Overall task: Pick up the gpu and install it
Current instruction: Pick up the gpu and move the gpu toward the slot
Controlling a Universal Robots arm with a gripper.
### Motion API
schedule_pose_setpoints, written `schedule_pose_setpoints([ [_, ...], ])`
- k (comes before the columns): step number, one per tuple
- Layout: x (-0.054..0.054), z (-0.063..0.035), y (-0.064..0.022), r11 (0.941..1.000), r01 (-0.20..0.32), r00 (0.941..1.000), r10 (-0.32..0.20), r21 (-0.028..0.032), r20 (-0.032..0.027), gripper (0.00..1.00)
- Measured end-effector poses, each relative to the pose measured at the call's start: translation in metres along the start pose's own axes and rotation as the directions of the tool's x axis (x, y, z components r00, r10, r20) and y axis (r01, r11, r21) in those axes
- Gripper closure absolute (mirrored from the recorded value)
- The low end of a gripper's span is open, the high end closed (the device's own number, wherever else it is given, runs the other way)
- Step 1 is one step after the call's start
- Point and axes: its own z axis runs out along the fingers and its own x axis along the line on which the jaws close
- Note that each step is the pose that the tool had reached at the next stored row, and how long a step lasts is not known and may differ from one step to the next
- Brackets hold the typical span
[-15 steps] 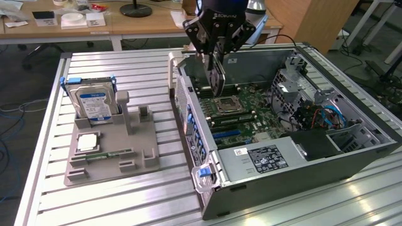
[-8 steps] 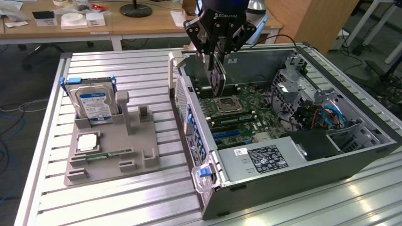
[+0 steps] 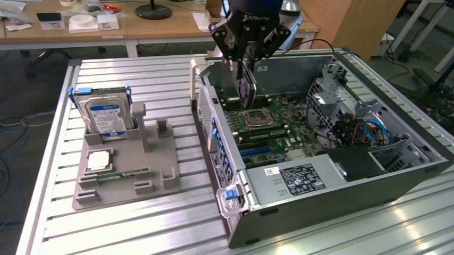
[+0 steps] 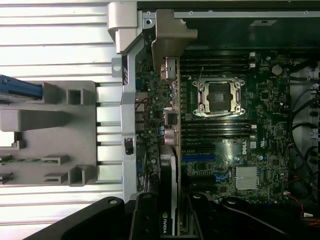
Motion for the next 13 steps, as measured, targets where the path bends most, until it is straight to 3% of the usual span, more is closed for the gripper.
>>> schedule_pose_setpoints([
  [13,-0.0098,0.0002,0.0005,1.0000,0.000,1.0000,0.000,0.0000,0.0000,0.73],
])
